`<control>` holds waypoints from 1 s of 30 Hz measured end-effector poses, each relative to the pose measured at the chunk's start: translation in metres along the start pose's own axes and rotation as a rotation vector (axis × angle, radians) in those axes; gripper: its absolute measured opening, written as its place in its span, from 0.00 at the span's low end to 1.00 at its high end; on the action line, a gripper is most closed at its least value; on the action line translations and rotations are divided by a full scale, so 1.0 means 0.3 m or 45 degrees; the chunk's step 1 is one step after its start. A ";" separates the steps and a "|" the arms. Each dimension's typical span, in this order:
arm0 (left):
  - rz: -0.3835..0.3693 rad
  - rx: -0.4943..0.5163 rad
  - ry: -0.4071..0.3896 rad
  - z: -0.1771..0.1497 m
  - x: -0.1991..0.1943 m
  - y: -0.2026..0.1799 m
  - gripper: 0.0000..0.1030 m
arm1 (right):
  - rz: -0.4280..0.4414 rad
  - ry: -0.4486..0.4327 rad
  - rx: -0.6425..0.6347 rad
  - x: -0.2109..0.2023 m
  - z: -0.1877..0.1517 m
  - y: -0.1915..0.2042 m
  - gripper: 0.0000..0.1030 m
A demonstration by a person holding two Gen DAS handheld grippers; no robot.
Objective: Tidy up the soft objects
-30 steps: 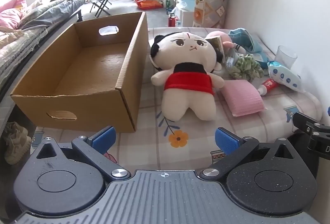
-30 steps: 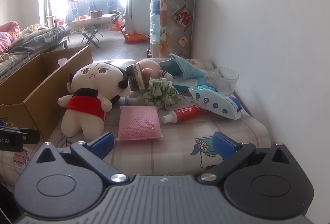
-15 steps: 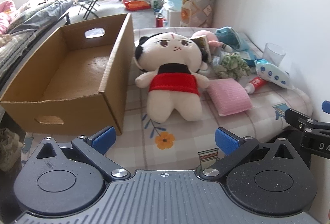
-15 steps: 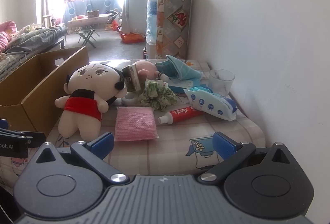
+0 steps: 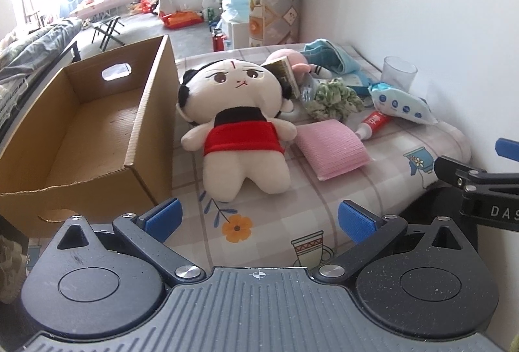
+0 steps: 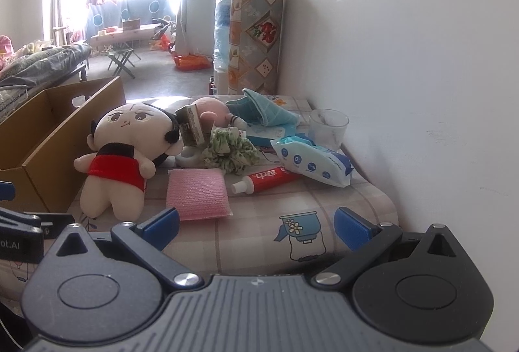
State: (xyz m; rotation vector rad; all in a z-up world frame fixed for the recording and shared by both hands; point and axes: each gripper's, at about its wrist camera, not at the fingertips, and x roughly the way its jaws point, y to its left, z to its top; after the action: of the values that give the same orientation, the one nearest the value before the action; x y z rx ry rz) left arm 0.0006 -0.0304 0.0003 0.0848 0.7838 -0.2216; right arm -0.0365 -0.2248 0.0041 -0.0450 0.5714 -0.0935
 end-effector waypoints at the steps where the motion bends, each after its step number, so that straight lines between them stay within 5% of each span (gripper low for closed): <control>1: 0.000 0.003 0.001 0.000 0.000 -0.001 1.00 | 0.000 0.000 0.001 0.000 0.001 0.000 1.00; 30: 0.000 0.016 0.005 0.002 0.007 -0.013 1.00 | 0.007 0.005 -0.011 0.004 0.003 0.002 1.00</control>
State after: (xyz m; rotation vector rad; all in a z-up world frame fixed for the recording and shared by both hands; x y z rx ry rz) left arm 0.0017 -0.0346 -0.0008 0.0974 0.7865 -0.2267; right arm -0.0350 -0.2243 0.0041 -0.0519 0.5758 -0.0859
